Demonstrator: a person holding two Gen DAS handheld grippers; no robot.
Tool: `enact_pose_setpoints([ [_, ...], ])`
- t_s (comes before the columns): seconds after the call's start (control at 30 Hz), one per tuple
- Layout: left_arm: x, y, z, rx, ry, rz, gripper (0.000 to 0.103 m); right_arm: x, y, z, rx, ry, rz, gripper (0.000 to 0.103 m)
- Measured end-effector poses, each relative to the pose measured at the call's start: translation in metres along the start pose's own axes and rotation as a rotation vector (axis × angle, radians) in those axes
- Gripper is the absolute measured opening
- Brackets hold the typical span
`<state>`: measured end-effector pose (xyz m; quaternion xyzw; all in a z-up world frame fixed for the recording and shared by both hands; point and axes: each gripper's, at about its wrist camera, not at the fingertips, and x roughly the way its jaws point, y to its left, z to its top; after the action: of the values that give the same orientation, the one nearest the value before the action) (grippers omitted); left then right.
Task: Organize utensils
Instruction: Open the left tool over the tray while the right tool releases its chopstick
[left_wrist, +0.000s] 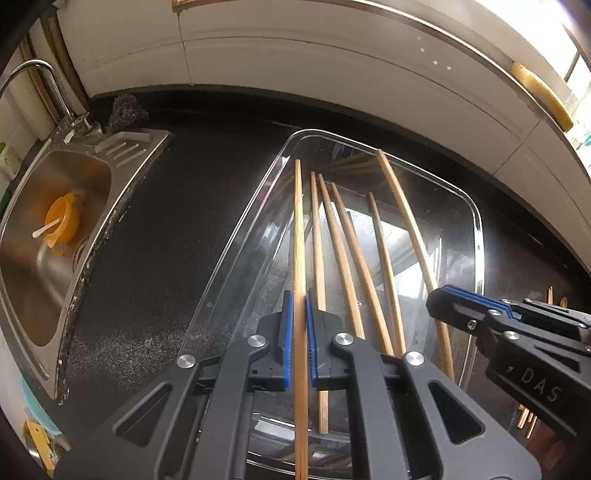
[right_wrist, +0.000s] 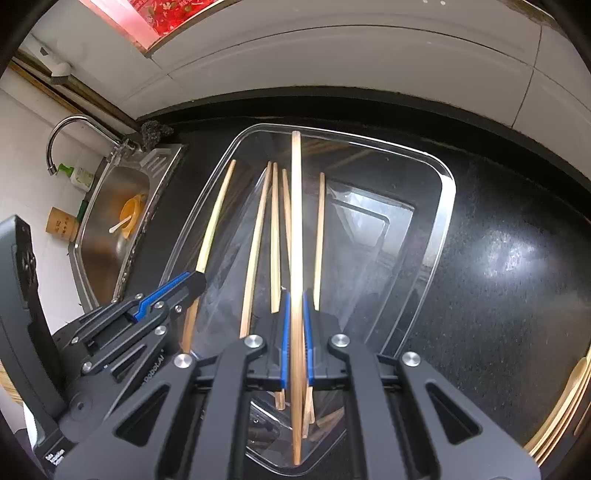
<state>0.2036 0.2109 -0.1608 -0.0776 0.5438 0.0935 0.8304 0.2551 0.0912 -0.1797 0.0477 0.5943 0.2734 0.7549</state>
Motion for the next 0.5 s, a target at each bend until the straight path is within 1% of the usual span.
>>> enact_pose_setpoints([
  [0.2, 0.002, 0.005, 0.002, -0.015, 0.005, -0.005, 0.007, 0.000, 0.000, 0.000, 0.009, 0.003, 0.010, 0.007],
  [0.3, 0.003, 0.008, 0.003, -0.018, 0.011, -0.013, 0.014, -0.006, -0.005, 0.001, 0.022, -0.016, -0.018, 0.009],
  [0.33, 0.002, 0.009, 0.003, -0.023, 0.011, -0.014, 0.036, -0.009, -0.008, 0.002, 0.031, -0.024, -0.027, 0.024],
  [0.37, 0.000, 0.010, 0.003, -0.032, 0.008, -0.013, 0.079, -0.016, -0.013, 0.002, 0.051, -0.045, -0.024, 0.059],
  [0.4, -0.005, 0.012, 0.003, -0.046, -0.013, -0.008, 0.089, -0.022, -0.016, 0.002, 0.066, -0.073, -0.024, 0.071],
  [0.43, -0.012, 0.014, 0.003, -0.052, -0.040, -0.002, 0.090, -0.030, -0.021, 0.000, 0.075, -0.107, -0.024, 0.076],
  [0.5, -0.021, 0.014, 0.003, -0.036, -0.065, 0.004, 0.090, -0.038, -0.027, -0.001, 0.088, -0.114, -0.014, 0.076],
])
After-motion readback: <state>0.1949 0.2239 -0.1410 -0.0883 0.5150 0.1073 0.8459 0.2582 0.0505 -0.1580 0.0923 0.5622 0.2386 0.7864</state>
